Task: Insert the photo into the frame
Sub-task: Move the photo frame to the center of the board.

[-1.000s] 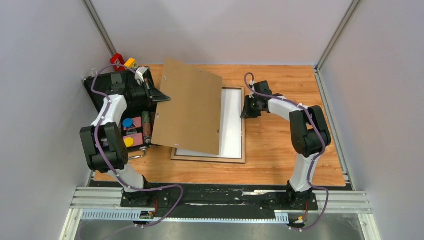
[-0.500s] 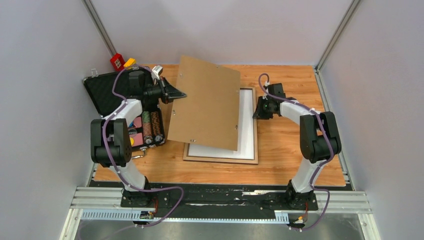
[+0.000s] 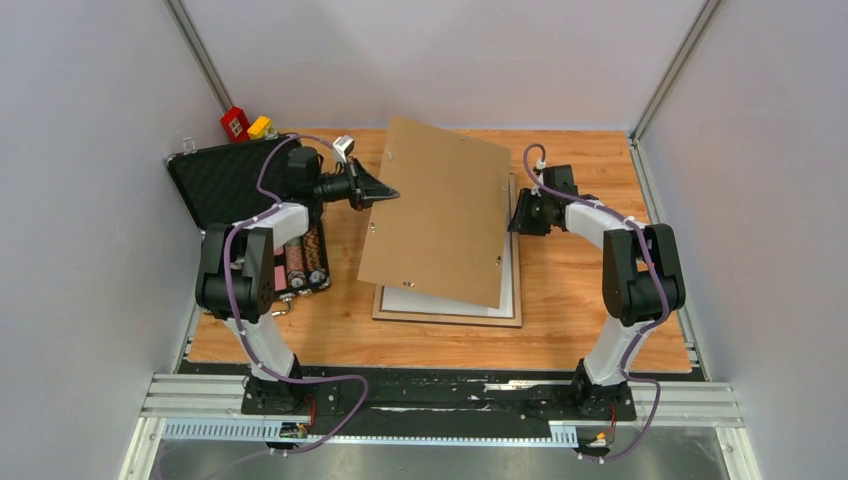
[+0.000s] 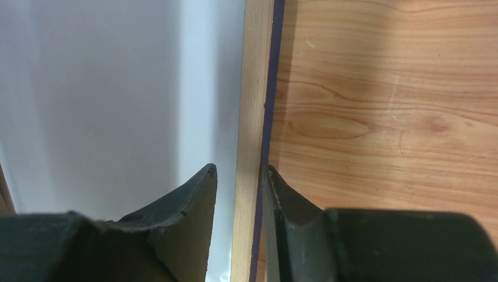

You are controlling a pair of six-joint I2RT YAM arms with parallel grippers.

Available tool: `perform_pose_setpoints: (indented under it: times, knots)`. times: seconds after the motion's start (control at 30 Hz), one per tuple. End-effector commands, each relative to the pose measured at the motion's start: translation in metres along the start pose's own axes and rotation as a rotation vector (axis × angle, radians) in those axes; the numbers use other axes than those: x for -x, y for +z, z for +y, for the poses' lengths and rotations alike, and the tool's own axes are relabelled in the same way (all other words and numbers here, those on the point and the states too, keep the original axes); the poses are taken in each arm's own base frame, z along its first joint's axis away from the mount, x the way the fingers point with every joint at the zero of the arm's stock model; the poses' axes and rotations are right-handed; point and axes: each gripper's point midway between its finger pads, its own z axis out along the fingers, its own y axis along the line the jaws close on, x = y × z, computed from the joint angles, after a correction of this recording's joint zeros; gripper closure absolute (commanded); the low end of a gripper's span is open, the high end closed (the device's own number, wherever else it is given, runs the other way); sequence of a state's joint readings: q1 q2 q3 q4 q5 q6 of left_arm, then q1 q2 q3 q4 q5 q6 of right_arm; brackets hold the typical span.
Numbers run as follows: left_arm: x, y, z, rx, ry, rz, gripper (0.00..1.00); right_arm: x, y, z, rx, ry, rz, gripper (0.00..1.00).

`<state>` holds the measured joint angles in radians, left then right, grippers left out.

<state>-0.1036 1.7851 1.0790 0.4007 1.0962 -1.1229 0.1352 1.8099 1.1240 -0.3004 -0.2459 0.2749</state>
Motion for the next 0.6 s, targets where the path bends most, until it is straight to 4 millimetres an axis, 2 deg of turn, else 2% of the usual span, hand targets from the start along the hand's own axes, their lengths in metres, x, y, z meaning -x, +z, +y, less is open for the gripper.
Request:
perform_pose_setpoints:
  times: [0.0,0.13,0.4,0.47,0.57]
  knots:
    - [0.005,0.003,-0.017,-0.072,0.046,-0.010,1.00,0.027,-0.012,0.006,0.031,-0.020,-0.090,0.66]
    - [0.004,0.006,-0.015,-0.080,0.041,-0.013,1.00,0.032,-0.015,-0.001,0.032,-0.006,-0.099,0.63]
    - [-0.004,0.011,-0.011,-0.084,0.009,-0.014,1.00,0.051,-0.037,-0.021,0.039,0.017,-0.156,0.58]
    - [-0.006,0.014,-0.009,-0.080,0.007,-0.015,1.00,0.059,-0.045,-0.035,0.039,0.041,-0.179,0.57]
    - [-0.010,0.020,-0.005,-0.074,0.006,-0.012,1.00,0.067,-0.055,-0.043,0.071,0.061,-0.198,0.57]
